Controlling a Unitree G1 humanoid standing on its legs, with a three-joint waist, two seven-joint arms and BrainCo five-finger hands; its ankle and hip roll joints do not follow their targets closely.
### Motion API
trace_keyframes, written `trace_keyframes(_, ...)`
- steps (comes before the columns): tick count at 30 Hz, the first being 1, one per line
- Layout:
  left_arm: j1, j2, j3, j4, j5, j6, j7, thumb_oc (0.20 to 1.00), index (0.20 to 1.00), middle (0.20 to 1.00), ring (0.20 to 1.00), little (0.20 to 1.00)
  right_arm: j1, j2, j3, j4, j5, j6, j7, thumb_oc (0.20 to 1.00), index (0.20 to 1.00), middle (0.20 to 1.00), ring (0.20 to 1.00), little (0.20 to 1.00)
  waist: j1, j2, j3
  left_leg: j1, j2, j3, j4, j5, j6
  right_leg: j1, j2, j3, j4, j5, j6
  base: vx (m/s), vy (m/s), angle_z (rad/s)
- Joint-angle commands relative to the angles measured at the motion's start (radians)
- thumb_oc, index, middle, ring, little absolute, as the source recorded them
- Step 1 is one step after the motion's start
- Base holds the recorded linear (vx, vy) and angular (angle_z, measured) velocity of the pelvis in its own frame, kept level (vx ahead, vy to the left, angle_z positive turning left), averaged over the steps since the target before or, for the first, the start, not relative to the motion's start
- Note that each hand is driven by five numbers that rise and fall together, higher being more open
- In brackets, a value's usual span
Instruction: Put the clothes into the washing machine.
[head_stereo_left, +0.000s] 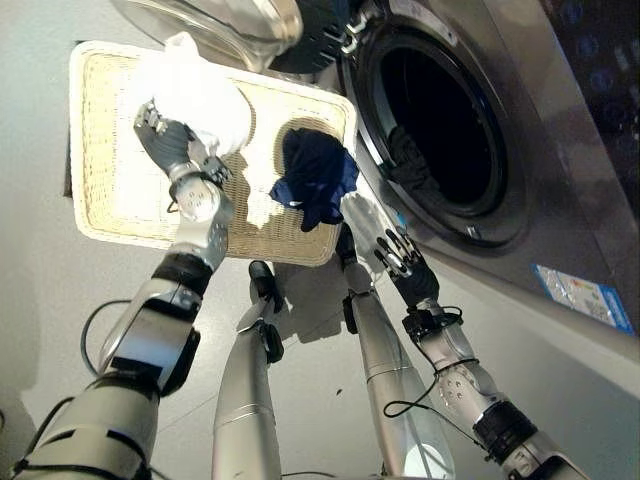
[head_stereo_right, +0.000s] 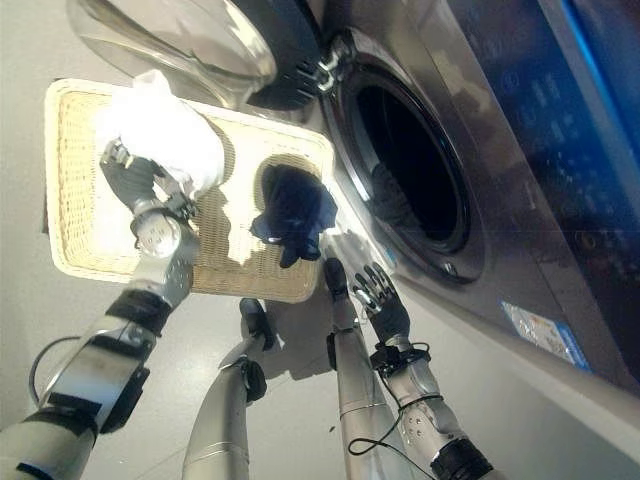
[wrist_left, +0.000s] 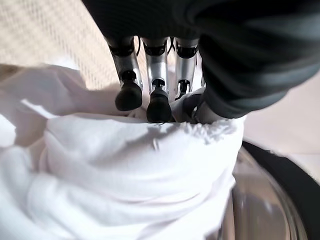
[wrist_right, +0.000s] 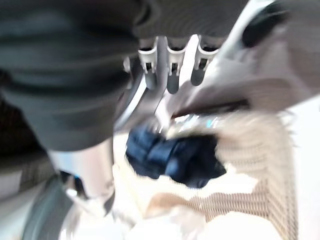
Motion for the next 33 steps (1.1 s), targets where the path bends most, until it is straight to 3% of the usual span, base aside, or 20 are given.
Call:
trace_keyframes(1, 0.068, 0.033, 0.088, -0.134, 0.088, -0.097, -0.112, 0.200, 0.200, 0.200, 0.200, 0.200, -0.034, 0.006, -0.020, -0.096, -0.130, -0.003, -0.053, 1.000, 1.000, 1.000, 1.000, 1.000, 0.063, 0.010, 0.016, 0.085, -0.104, 0.030, -0.034, -0.053, 0.013, 0.095, 0.064, -0.061, -0.110, -0.010, 0.001, -0.04, -0.109, 0.18)
trace_keyframes(5, 0.135, 0.000, 0.102, -0.190, 0.084, -0.106, -0.185, 0.200, 0.200, 0.200, 0.200, 0.200, -0.052, 0.008, -0.034, -0.105, -0.147, 0.025, -0.071, 1.000, 1.000, 1.000, 1.000, 1.000, 0.089, 0.015, 0.016, 0.104, -0.107, 0.010, -0.058, -0.038, 0.011, 0.124, 0.060, -0.088, -0.112, -0.021, -0.001, -0.04, -0.090, 0.27)
trace_keyframes(8, 0.234, -0.052, 0.116, -0.301, 0.068, -0.099, -0.314, 0.200, 0.200, 0.200, 0.200, 0.200, -0.084, 0.005, -0.059, -0.120, -0.239, 0.072, -0.108, 1.000, 1.000, 1.000, 1.000, 1.000, 0.131, 0.027, 0.016, 0.126, -0.108, -0.020, -0.087, -0.017, 0.010, 0.158, 0.055, -0.128, -0.104, -0.042, -0.005, -0.06, -0.093, 0.32)
trace_keyframes(9, 0.268, -0.057, 0.114, -0.354, 0.035, -0.080, -0.395, 0.200, 0.200, 0.200, 0.200, 0.200, -0.103, -0.010, -0.069, -0.123, -0.288, 0.088, -0.120, 1.000, 1.000, 1.000, 1.000, 1.000, 0.147, 0.032, 0.016, 0.132, -0.108, -0.029, -0.092, -0.012, 0.010, 0.169, 0.049, -0.142, -0.098, -0.050, -0.006, -0.03, -0.046, 0.17)
trace_keyframes(15, 0.338, -0.065, 0.091, -0.475, -0.042, -0.011, -0.591, 0.200, 0.200, 0.200, 0.200, 0.200, -0.161, -0.061, -0.075, -0.136, -0.487, 0.149, -0.126, 1.000, 1.000, 1.000, 1.000, 1.000, 0.178, 0.043, 0.016, 0.143, -0.109, -0.050, -0.092, -0.002, 0.010, 0.188, 0.041, -0.173, -0.072, -0.068, -0.010, -0.02, -0.046, 0.21)
trace_keyframes(18, 0.364, -0.064, 0.066, -0.560, -0.113, 0.058, -0.731, 0.200, 0.200, 0.200, 0.200, 0.200, -0.229, -0.134, -0.040, -0.126, -0.644, 0.231, -0.100, 1.000, 1.000, 1.000, 1.000, 1.000, 0.200, 0.051, 0.016, 0.154, -0.111, -0.065, -0.096, 0.006, 0.011, 0.205, 0.035, -0.191, -0.053, -0.083, -0.012, -0.01, -0.065, 0.26)
trace_keyframes(22, 0.359, -0.058, 0.043, -0.610, -0.154, 0.101, -0.794, 0.200, 0.200, 0.200, 0.200, 0.200, -0.284, -0.178, 0.002, -0.109, -0.714, 0.298, -0.055, 1.000, 1.000, 1.000, 1.000, 1.000, 0.212, 0.054, 0.016, 0.156, -0.110, -0.071, -0.097, 0.010, 0.010, 0.209, 0.032, -0.203, -0.046, -0.088, -0.012, -0.01, -0.058, 0.15)
trace_keyframes(25, 0.351, -0.053, 0.011, -0.659, -0.188, 0.147, -0.868, 0.200, 0.200, 0.200, 0.200, 0.200, -0.345, -0.208, 0.065, -0.072, -0.776, 0.370, 0.036, 1.000, 1.000, 1.000, 1.000, 1.000, 0.227, 0.055, 0.016, 0.162, -0.112, -0.081, -0.105, 0.017, 0.009, 0.216, 0.028, -0.215, -0.047, -0.089, -0.011, -0.01, -0.061, 0.06)
trace_keyframes(33, 0.319, -0.051, -0.061, -0.741, -0.300, 0.266, -0.965, 0.200, 0.200, 0.200, 0.200, 0.200, -0.450, -0.239, 0.159, -0.036, -0.803, 0.430, 0.093, 1.000, 1.000, 1.000, 1.000, 1.000, 0.240, 0.060, 0.016, 0.162, -0.116, -0.091, -0.107, 0.022, 0.010, 0.218, 0.022, -0.228, -0.051, -0.083, -0.008, -0.01, -0.035, 0.08)
